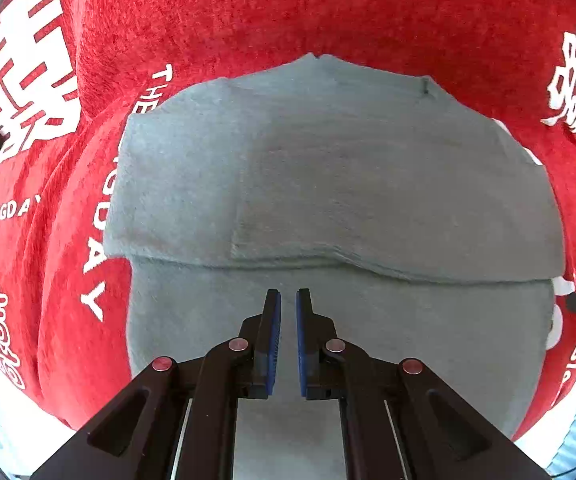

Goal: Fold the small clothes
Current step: 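Open the right gripper to release the folded hem and withdraw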

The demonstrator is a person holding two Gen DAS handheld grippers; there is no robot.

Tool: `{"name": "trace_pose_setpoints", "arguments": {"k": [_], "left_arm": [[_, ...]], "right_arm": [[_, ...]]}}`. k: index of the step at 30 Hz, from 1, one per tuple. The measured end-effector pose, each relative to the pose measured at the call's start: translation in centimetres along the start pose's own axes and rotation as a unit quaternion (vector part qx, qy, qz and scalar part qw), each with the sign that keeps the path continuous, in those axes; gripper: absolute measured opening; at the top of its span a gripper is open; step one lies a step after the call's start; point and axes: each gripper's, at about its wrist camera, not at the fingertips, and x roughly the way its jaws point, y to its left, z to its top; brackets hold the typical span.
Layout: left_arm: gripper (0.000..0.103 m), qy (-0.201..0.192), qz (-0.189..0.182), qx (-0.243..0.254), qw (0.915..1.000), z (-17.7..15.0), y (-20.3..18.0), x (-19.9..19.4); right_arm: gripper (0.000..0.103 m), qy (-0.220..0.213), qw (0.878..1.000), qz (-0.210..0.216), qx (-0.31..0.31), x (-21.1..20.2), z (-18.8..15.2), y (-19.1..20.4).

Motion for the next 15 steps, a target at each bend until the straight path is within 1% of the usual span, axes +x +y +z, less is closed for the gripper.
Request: {"name": "trace_pose_setpoints", "arguments": {"k": [2,4,5,6,7,8,9,10,11,12,14,15], "left_arm": [[0.008,-0.003,-0.002,0.001,1.0,-0.5,-0.6,-0.5],[0.008,0.0,-0.003,0.0,1.0,-0.9,-1.1,-0.7],[0.008,0.003,-0.006,-0.001,1.0,-1.0,-1.1,-0.6],[0.008,0.005,-0.01,-0.004,0.9999,-1.2,-1.2,-0.7],[0.008,0.008,-0.012,-0.006,0.9999,-1.3,-1.2,-0.6],[0.011,0.007,-0.014,-0.01,0.9998,-1.6,-1.3,-0.7],[0.022,0.007,-0.012,-0.012,0.9998,-1.8,-1.4,-0.7],[0.075,0.007,-0.01,-0.015,0.9998,-2.0,-1.5,-0.8],[0.101,0.005,0.003,-0.024,0.9997,-2.2,-1.4,-1.0],[0.102,-0.008,0.015,-0.03,0.9994,-2.4,-1.5,-1.4],[0.102,-0.005,0.012,-0.031,0.9994,-2.5,-1.5,-1.6],[0.102,-0.003,0.013,-0.035,0.9993,-2.6,-1.4,-1.6]], "right_arm": [[0.038,0.001,1.0,0.001,-0.003,0.0,-0.2,0.4],[0.039,0.005,1.0,0.005,-0.006,0.1,-0.4,0.7],[0.04,0.008,1.0,0.006,-0.007,0.2,-0.5,0.8],[0.045,0.01,1.0,0.007,-0.01,0.2,-0.6,1.0],[0.047,0.011,1.0,0.007,-0.012,0.3,-0.6,1.2],[0.05,0.012,1.0,0.008,-0.014,0.4,-0.6,1.4],[0.05,0.013,1.0,0.009,-0.017,0.4,-0.7,1.6],[0.05,0.014,1.0,0.01,-0.019,0.4,-0.7,1.7],[0.053,0.014,1.0,0.01,-0.02,0.5,-0.7,1.8],[0.061,0.013,1.0,0.01,-0.021,0.5,-0.7,1.9],[0.066,0.011,1.0,0.013,-0.022,0.5,-0.7,2.0],[0.067,0.009,1.0,0.015,-0.022,0.5,-0.8,2.1]]}}
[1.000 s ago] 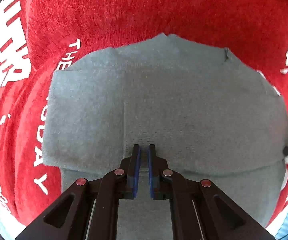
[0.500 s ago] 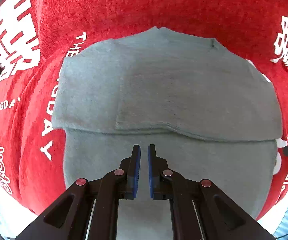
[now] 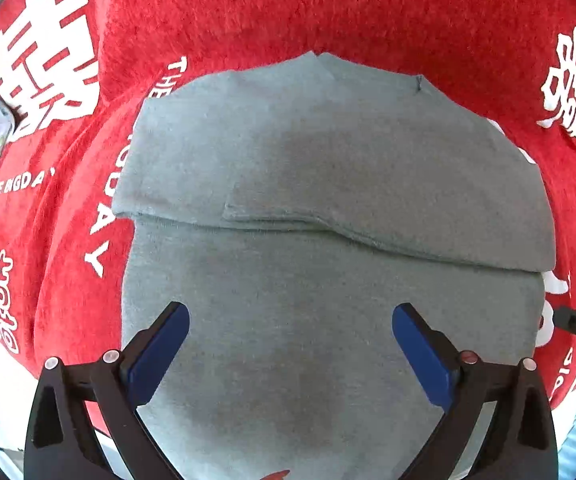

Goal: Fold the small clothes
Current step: 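Open the right gripper to release the folded hem and withdraw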

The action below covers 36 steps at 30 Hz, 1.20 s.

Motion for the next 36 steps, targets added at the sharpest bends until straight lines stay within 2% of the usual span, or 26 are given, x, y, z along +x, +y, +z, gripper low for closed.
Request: {"name": "trace_pose_setpoints", "arguments": {"k": [1,3,4,7,12,19,26,36], "left_arm": [[0.102,0.002,0.001,-0.003,1.0,0.0,0.1,0.0],[0.102,0.002,0.009,-0.008,0.9999,-0.1,0.2,-0.2],[0.102,0.0,0.016,-0.012,0.9998,-0.2,0.3,-0.3],[0.102,0.003,0.027,-0.018,0.9995,-0.5,0.3,-0.3],[0.102,0.01,0.046,-0.008,0.9989,-1.3,0.4,0.3],[0.102,0.01,0.031,0.006,0.9994,-2.3,0.7,-0.1],[0.102,0.008,0.017,0.021,0.9996,-4.2,2.0,-0.2],[0.102,0.015,0.017,0.037,0.999,-8.4,4.3,-0.8]], "right_arm": [[0.069,-0.003,1.0,0.001,-0.001,-0.1,-0.1,0.1],[0.085,-0.019,1.0,-0.008,-0.008,-0.5,-0.3,0.3],[0.087,-0.033,0.999,-0.018,-0.015,-0.8,-0.4,0.6],[0.087,-0.04,0.999,-0.011,-0.021,-1.0,-0.8,0.9],[0.087,-0.015,1.0,0.023,-0.01,-0.4,-1.5,0.8],[0.088,-0.016,0.998,0.064,0.016,0.2,-3.5,0.7],[0.088,0.001,0.997,0.067,0.049,1.4,-6.2,1.2],[0.088,0.002,0.995,0.061,0.076,2.1,-11.1,1.2]]}}
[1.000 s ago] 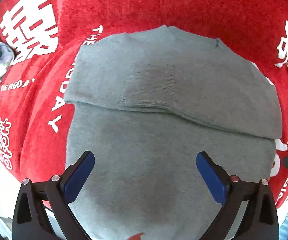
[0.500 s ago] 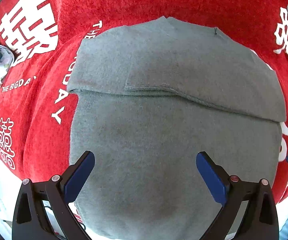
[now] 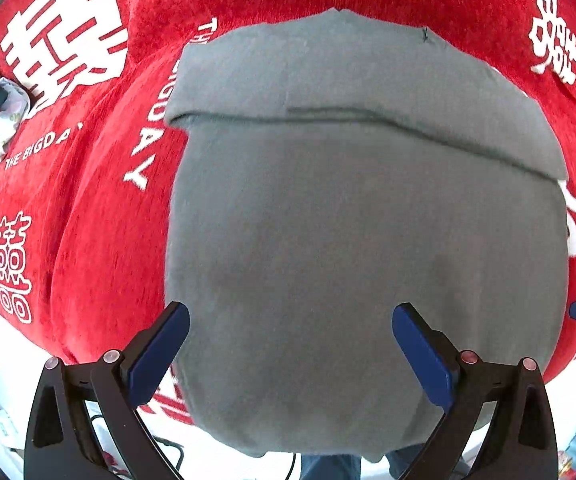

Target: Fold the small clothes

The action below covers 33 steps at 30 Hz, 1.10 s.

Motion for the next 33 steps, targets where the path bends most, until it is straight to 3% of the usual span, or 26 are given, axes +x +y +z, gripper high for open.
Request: {"name": "trace_pose_setpoints", "arguments": {"k": [9,18,27,28,29,30,31,33], "left_arm": [[0.102,0.016,-0.012,0.005,0.9998,-4.3,2.3,0.5],[0.102,0.071,-0.048,-0.024,0.9961,-10.5,5.0,3.1],[0.102,0.118,-0.083,-0.03,0.9892,-13.4,3.9,7.8],[0.102,0.119,-0.084,-0.028,0.9889,-13.3,3.6,8.1],[0.102,0.118,-0.084,-0.026,0.9891,-13.4,3.4,8.2],[0.101,0.115,-0.084,-0.026,0.9894,-13.4,3.4,8.2],[0.092,0.112,-0.092,-0.023,0.9892,-13.5,3.3,7.9],[0.07,0.108,-0.101,-0.02,0.9888,-14.0,2.8,7.0]], "right_arm": [[0.088,0.009,1.0,-0.013,-0.002,0.6,-3.9,-1.9],[0.088,0.082,0.996,-0.026,-0.002,4.4,-9.7,-6.5],[0.087,0.107,0.994,-0.016,0.009,9.1,-11.3,-9.2],[0.084,0.106,0.994,-0.014,0.01,9.0,-11.4,-9.2],[0.061,0.105,0.994,-0.007,0.014,8.8,-11.6,-9.1],[0.031,0.104,0.994,0.002,0.021,8.7,-11.9,-9.1],[0.019,0.103,0.994,0.003,0.028,8.4,-11.9,-9.0],[0.007,0.091,0.995,0.027,0.035,7.3,-12.3,-8.9]]}}
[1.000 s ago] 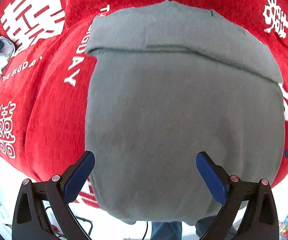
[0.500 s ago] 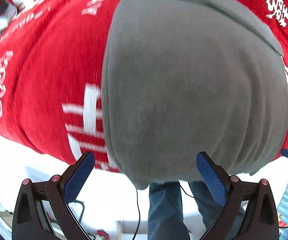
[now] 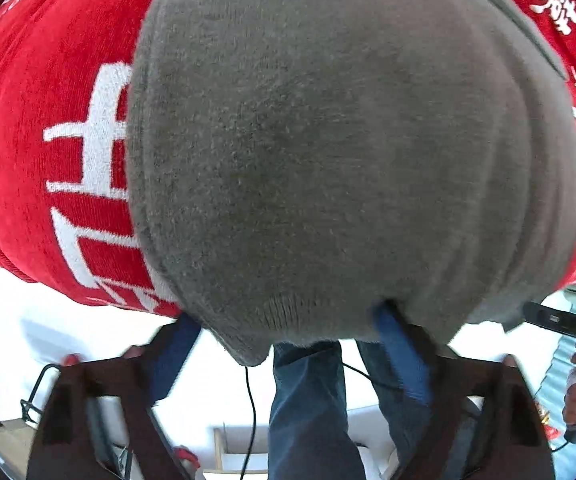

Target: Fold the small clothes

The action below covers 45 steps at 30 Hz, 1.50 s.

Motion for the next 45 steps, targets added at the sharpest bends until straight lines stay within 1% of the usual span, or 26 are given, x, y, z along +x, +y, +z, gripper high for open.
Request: {"name": "trace_pose_setpoints", "arguments": {"k": [1,2,3,5,8,11,13,14,16,18,20,21,24,26,27,29,31,32,33,34,36,37,38,39,41,45], "left_arm": [[0.044,0.002,-0.008,0.007,0.9999,-0.3,0.0,-0.3],[0.011,0.01,-0.034,0.015,0.9993,-0.6,0.0,-0.6],[0.012,0.015,-0.053,0.015,0.9984,-0.4,0.4,-0.9],[0.012,0.013,-0.088,0.016,0.9959,-0.6,0.7,-2.5],[0.012,-0.004,-0.116,0.029,0.9928,-0.3,0.5,-5.6],[0.012,-0.032,-0.138,0.032,0.9895,1.2,0.1,-8.7],[0.011,-0.057,-0.147,0.031,0.9871,3.1,-0.5,-10.4],[0.012,-0.074,-0.147,0.033,0.9858,4.5,-1.0,-11.4],[0.012,-0.097,-0.139,0.039,0.9848,7.0,-1.9,-12.4],[0.011,-0.12,-0.117,0.04,0.9849,9.9,-2.5,-13.0],[0.011,-0.137,-0.097,0.03,0.9853,12.8,-2.8,-13.0],[0.011,-0.142,-0.09,0.025,0.9855,14.0,-2.9,-13.1],[0.011,-0.165,-0.048,0.015,0.985,17.1,-2.9,-13.7],[0.012,-0.169,-0.037,0.01,0.9849,18.4,-1.8,-14.2],[0.012,-0.167,-0.031,0.005,0.9855,18.9,-1.4,-14.3],[0.012,-0.152,-0.02,-0.007,0.9881,20.3,-1.0,-14.1],[0.012,-0.122,-0.014,-0.015,0.9923,21.3,-0.7,-13.6],[0.012,-0.11,-0.01,-0.014,0.9938,21.4,-0.7,-13.3],[0.012,-0.099,-0.003,-0.01,0.9951,21.6,-1.0,-12.9],[0.012,-0.09,0.008,0.001,0.9959,21.6,-1.4,-12.5],[0.047,-0.08,0.03,0.016,0.9962,21.5,-2.2,-11.8],[0.081,-0.082,0.039,0.021,0.9956,21.3,-2.5,-11.7],[0.087,-0.097,0.049,0.031,0.9936,21.0,-3.0,-11.7],[0.087,-0.1,0.055,0.038,0.9927,21.0,-3.4,-11.7],[0.087,-0.087,0.065,0.035,0.9934,21.2,-3.7,-10.8],[0.087,-0.061,0.053,0.036,0.9961,21.7,-3.3,-8.7]], "right_arm": [[0.007,-0.004,1.0,0.01,0.0,-0.6,-0.1,0.3],[0.007,-0.01,1.0,0.023,-0.004,-1.4,-0.3,0.8],[0.007,-0.015,0.999,0.032,-0.006,-2.0,-0.4,1.2],[0.007,-0.028,0.998,0.057,-0.015,-3.8,-0.3,2.7],[0.007,-0.051,0.995,0.083,-0.037,-6.5,1.0,5.2],[0.007,-0.08,0.99,0.097,-0.067,-9.0,4.1,8.2],[0.007,-0.094,0.987,0.105,-0.082,-10.1,6.8,9.9],[0.007,-0.101,0.985,0.106,-0.087,-10.4,8.2,10.6],[0.007,-0.111,0.985,0.103,-0.086,-10.6,11.1,11.8],[0.007,-0.117,0.986,0.099,-0.072,-10.6,13.6,12.4],[0.007,-0.119,0.987,0.097,-0.048,-10.0,16.4,12.7],[0.007,-0.118,0.988,0.091,-0.037,-9.8,17.7,12.4],[0.007,-0.116,0.99,0.081,-0.02,-9.9,20.0,11.4],[0.007,-0.116,0.99,0.077,-0.014,-10.0,20.8,10.4],[0.011,-0.115,0.991,0.07,-0.012,-10.1,21.4,10.4],[0.012,-0.11,0.993,0.048,-0.017,-10.6,22.0,10.0],[0.026,-0.1,0.994,0.022,-0.039,-10.8,22.3,10.6],[0.053,-0.1,0.993,0.01,-0.059,-11.1,22.3,11.0],[0.073,-0.099,0.993,0.002,-0.071,-11.1,22.2,11.4],[0.074,-0.095,0.991,-0.007,-0.092,-11.1,21.9,12.0],[0.074,-0.084,0.988,-0.032,-0.126,-10.6,21.5,12.9],[0.074,-0.079,0.986,-0.054,-0.139,-10.1,21.5,13.3],[0.074,-0.073,0.984,-0.069,-0.146,-9.6,21.5,13.5],[0.074,-0.066,0.984,-0.078,-0.149,-9.0,21.7,13.5],[0.074,-0.053,0.984,-0.089,-0.147,-8.0,21.9,13.2],[0.073,-0.052,0.977,-0.139,-0.154,-6.2,21.8,13.6]]}}
